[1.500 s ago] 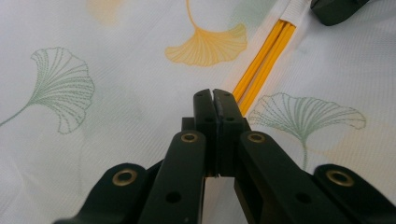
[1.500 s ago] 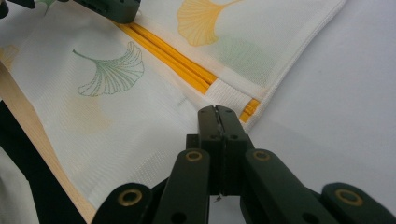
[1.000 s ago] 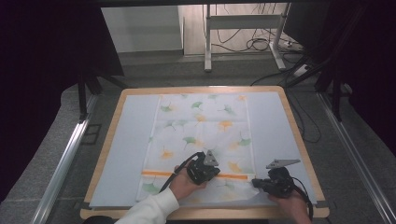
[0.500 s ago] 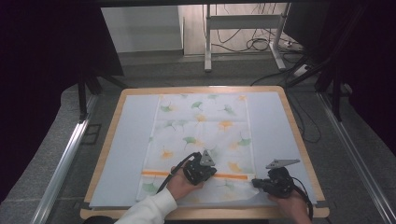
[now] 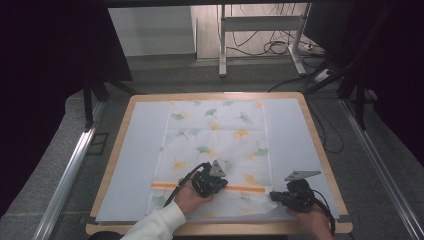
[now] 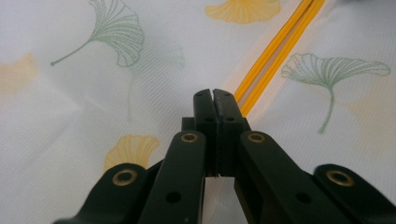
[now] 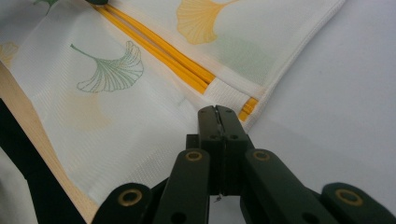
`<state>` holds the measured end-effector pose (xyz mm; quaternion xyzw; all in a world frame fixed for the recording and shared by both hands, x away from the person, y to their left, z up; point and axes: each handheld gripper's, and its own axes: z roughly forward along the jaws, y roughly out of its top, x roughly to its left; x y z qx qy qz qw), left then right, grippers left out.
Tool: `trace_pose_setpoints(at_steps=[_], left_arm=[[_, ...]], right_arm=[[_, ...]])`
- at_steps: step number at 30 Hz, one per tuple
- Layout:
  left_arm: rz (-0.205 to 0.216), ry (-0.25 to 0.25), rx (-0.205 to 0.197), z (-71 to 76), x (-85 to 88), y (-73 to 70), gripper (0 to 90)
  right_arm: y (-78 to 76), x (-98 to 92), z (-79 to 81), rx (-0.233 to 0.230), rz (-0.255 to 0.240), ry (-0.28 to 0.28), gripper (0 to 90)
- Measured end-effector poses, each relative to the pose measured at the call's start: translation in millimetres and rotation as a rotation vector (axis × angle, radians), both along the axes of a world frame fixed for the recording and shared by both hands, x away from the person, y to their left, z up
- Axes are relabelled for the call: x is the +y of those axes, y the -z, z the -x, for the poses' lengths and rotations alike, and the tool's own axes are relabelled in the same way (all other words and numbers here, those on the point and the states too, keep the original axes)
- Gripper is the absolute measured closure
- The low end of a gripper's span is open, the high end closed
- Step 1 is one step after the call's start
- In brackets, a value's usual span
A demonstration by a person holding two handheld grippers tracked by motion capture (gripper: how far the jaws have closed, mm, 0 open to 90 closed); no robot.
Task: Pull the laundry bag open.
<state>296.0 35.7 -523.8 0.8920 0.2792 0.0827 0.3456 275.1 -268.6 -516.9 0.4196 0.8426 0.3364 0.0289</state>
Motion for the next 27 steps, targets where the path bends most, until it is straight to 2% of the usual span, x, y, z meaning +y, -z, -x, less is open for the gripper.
trace_pose_setpoints(at_steps=[16, 21, 24, 27], left_arm=[[-0.012, -0.027, 0.008, 1.4, 12.1, -0.6, 89.9], [-0.037, -0.045, -0.006, 2.4, 19.8, -1.1, 89.9], [-0.018, -0.058, 0.016, 1.7, 26.8, -0.7, 89.9], [-0.022, -0.06, 0.019, 2.5, 30.6, -0.8, 89.9]], right_arm=[[0.2, -0.4, 0.0, -0.001, -0.002, 0.002, 90.0], [0.3, -0.6, 0.2, -0.001, -0.002, 0.004, 90.0], [0.3, -0.6, 0.1, -0.001, -0.002, 0.004, 90.0], [0.3, -0.5, 0.2, 0.0, -0.001, 0.005, 90.0]])
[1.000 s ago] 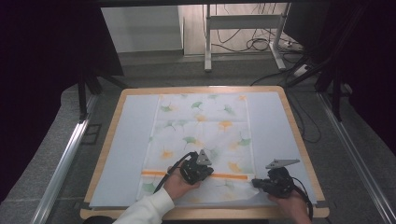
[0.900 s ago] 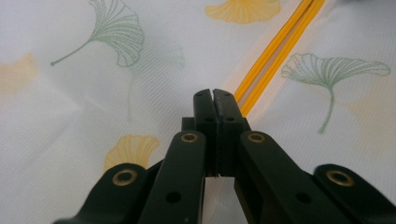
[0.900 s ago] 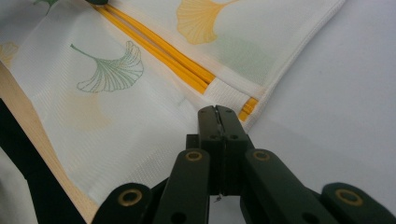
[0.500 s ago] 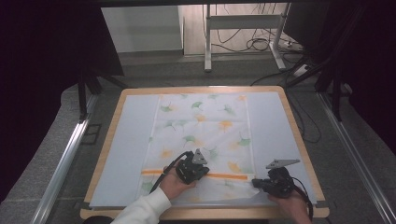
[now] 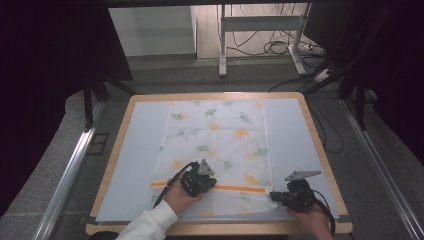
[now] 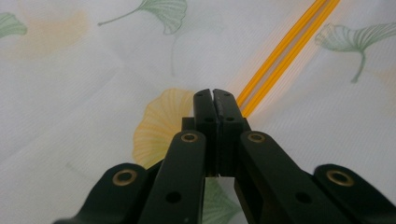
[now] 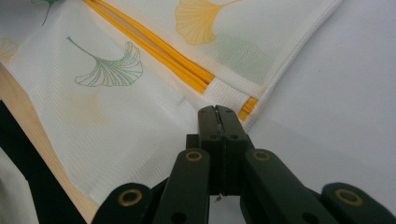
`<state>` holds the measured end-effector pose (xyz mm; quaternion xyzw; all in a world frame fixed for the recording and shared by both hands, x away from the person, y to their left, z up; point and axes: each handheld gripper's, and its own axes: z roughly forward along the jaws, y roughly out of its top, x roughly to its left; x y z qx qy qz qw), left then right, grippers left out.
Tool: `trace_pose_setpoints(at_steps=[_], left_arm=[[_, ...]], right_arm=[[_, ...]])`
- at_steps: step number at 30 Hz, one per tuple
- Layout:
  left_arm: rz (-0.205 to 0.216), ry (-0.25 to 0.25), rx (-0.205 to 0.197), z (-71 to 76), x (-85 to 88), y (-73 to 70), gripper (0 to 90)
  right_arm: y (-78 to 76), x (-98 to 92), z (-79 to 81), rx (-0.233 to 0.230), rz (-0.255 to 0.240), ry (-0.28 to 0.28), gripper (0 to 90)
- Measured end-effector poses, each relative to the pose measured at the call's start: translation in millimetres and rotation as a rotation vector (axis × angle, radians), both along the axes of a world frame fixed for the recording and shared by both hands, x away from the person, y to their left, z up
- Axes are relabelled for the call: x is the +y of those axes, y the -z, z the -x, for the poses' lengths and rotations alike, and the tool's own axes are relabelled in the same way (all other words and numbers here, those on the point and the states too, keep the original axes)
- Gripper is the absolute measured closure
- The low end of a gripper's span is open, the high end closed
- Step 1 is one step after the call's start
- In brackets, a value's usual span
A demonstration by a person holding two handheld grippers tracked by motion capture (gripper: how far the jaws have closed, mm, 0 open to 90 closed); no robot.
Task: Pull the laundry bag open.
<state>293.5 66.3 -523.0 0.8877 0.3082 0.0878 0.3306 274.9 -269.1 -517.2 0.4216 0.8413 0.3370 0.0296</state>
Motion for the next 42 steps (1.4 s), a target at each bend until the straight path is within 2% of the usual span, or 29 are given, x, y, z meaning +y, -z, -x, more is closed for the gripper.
trace_pose_setpoints(at_steps=[20, 25, 42], left_arm=[[-0.021, -0.041, -0.006, 5.1, 23.9, 0.0, 89.9], [-0.015, -0.052, -0.002, 6.9, 29.3, 0.3, 89.9], [-0.034, -0.104, 0.001, 9.9, 57.5, 0.5, 89.9]], right_arm=[[0.1, -0.2, -0.1, 0.004, -0.003, 0.004, 90.0], [0.1, -0.2, -0.2, 0.004, -0.003, 0.005, 90.0], [0.0, 0.0, -0.1, 0.005, -0.003, 0.005, 90.0]])
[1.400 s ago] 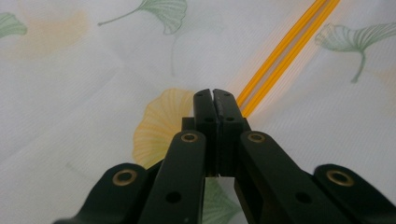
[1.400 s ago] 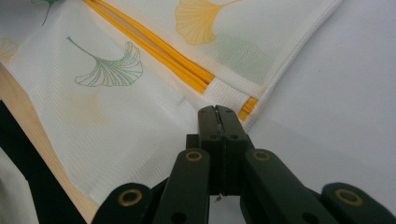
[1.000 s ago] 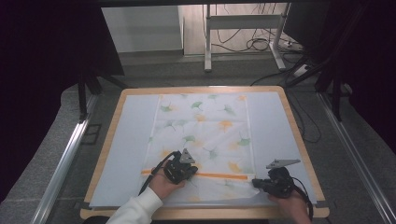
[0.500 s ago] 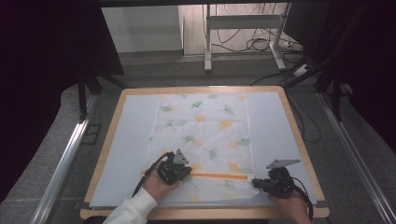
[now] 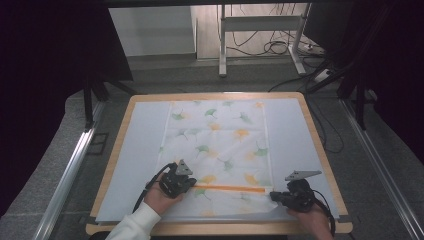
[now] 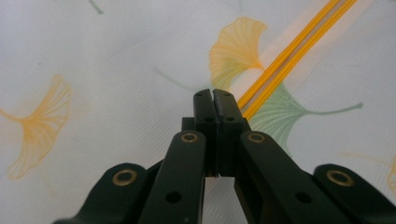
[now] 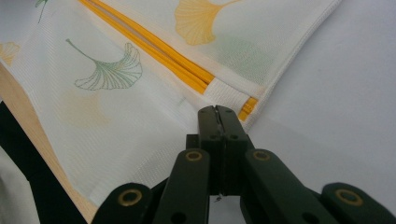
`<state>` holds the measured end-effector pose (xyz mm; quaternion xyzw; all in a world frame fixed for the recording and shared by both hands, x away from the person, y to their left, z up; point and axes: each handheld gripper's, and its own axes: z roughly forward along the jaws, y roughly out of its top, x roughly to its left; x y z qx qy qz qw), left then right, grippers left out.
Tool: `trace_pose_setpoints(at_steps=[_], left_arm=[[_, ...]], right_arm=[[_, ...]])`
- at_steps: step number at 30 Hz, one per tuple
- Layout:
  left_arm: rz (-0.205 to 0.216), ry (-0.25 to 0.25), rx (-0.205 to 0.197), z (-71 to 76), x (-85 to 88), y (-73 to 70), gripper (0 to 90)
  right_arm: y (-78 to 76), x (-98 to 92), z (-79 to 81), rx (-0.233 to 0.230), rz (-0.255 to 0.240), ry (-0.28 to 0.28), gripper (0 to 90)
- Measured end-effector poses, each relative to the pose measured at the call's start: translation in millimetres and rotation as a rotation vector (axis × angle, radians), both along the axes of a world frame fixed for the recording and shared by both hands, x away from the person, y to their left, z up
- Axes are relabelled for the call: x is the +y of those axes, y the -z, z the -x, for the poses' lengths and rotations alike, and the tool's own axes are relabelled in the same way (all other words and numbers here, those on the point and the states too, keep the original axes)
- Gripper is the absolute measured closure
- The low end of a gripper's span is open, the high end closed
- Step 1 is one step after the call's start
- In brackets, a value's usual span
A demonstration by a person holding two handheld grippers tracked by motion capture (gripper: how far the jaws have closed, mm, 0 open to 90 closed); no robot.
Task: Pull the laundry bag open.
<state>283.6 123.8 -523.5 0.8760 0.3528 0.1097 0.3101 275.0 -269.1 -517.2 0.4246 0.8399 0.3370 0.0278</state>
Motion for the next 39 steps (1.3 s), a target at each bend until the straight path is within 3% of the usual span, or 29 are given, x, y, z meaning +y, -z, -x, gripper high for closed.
trace_pose_setpoints(at_steps=[18, 39], left_arm=[[-0.002, -0.042, 0.007, 3.8, 22.9, 1.2, 89.8], [-0.026, -0.058, -0.002, 5.9, 30.5, 0.9, 89.9]], right_arm=[[-0.3, -0.3, -0.3, 0.005, 0.002, -0.003, 90.0], [0.1, -0.1, -0.1, -0.001, 0.0, -0.001, 90.0]])
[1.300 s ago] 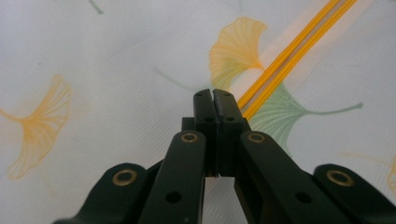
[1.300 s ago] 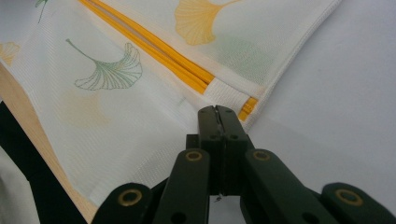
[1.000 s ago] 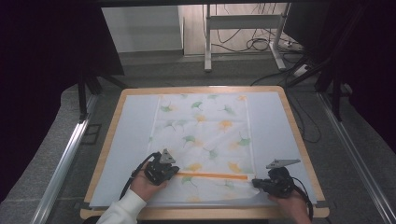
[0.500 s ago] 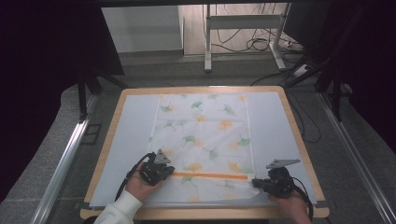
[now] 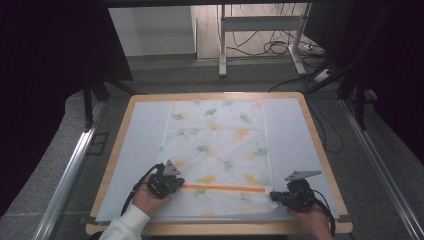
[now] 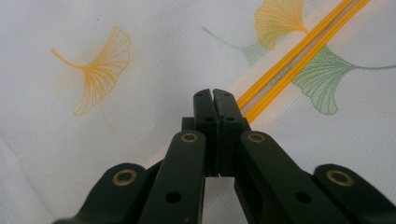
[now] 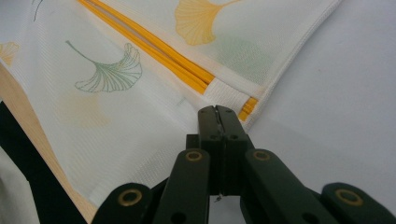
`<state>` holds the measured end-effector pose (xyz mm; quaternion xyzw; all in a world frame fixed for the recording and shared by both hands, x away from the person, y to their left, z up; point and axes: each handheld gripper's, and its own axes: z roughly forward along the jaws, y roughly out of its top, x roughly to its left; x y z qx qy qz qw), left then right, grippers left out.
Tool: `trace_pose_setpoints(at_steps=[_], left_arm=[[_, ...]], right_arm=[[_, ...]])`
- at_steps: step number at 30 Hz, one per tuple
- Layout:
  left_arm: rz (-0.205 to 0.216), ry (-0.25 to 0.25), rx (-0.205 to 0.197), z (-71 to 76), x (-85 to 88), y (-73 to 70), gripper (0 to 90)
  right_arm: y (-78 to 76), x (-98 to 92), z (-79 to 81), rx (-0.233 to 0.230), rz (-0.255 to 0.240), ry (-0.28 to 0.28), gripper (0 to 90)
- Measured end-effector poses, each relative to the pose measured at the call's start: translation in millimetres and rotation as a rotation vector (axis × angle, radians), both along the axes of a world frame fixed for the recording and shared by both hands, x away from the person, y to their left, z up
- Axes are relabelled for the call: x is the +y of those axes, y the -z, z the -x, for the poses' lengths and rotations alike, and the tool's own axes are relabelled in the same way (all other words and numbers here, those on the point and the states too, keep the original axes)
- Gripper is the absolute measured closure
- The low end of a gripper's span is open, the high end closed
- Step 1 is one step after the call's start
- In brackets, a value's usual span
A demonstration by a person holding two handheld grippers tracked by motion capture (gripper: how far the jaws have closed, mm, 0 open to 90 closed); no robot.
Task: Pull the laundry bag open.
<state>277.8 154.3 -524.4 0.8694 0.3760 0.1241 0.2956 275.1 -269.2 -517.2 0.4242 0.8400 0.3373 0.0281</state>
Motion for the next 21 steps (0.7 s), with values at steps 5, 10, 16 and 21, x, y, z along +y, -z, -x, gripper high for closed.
trace_pose_setpoints(at_steps=[5, 10, 16, 21], left_arm=[[0.0, -0.021, 0.004, 0.4, 9.7, 0.5, 89.8], [0.0, -0.046, 0.004, 1.6, 20.7, 1.2, 89.8], [0.005, -0.071, 0.006, 2.6, 33.4, 1.9, 89.9], [-0.008, -0.071, 0.002, 3.0, 33.1, 1.6, 89.9]], right_arm=[[0.0, -0.1, -0.1, 0.001, 0.0, 0.001, 90.0], [0.0, 0.0, 0.0, 0.001, 0.0, 0.001, 90.0], [0.0, -0.1, -0.1, 0.002, -0.001, 0.002, 90.0], [0.0, -0.2, -0.2, 0.003, -0.002, 0.002, 90.0]])
